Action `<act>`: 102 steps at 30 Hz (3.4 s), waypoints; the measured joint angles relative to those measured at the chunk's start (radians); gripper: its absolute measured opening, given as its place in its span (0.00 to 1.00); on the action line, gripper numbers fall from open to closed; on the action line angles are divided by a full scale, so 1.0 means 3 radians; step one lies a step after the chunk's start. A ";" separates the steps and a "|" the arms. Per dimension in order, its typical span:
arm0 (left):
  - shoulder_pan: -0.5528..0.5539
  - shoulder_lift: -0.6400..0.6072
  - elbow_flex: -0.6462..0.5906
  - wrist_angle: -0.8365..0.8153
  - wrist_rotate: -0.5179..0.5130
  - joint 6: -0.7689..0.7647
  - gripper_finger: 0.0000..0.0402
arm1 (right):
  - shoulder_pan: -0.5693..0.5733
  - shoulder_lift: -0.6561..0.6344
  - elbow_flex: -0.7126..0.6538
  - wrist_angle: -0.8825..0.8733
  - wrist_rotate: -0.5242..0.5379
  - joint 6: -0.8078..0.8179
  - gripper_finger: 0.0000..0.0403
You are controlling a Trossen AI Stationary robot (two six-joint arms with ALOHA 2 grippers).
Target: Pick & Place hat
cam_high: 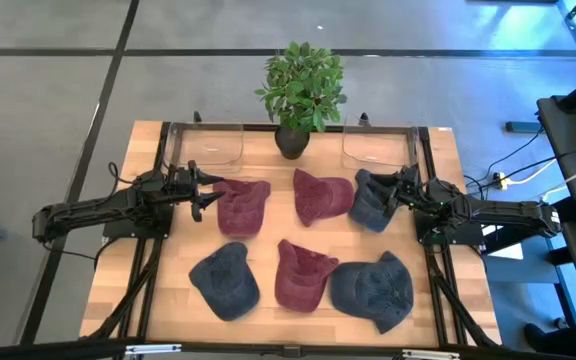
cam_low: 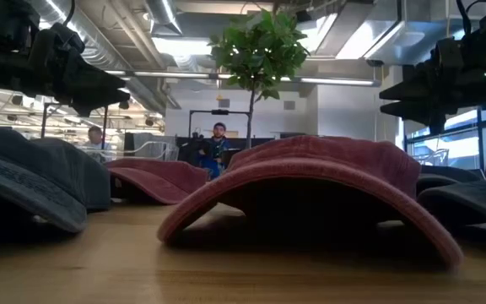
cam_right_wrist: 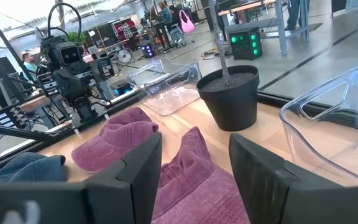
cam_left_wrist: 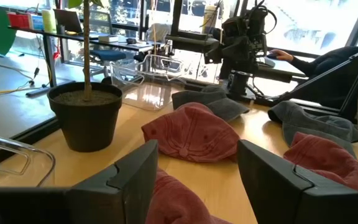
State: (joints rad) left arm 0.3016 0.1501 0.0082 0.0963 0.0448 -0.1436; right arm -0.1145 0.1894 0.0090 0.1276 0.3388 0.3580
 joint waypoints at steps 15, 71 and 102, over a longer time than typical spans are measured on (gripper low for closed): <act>0.0000 0.0000 0.0000 0.0046 -0.0071 0.0032 0.53 | -0.0077 0.0278 0.0716 -0.0992 0.0173 0.0165 0.47; 0.0001 0.0000 0.0000 0.0039 -0.0444 -0.0269 0.53 | -0.1290 0.4363 0.2099 -0.2839 -0.0436 0.0950 0.39; 0.0001 0.0001 0.0000 0.0037 -0.0446 -0.0271 0.53 | -0.0877 0.4362 0.2096 -0.2636 -0.0988 0.1276 0.58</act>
State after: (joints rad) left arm 0.3019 0.1503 0.0082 0.1074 -0.0889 -0.2249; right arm -0.3775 1.4979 0.6378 -0.6631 0.0425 0.7407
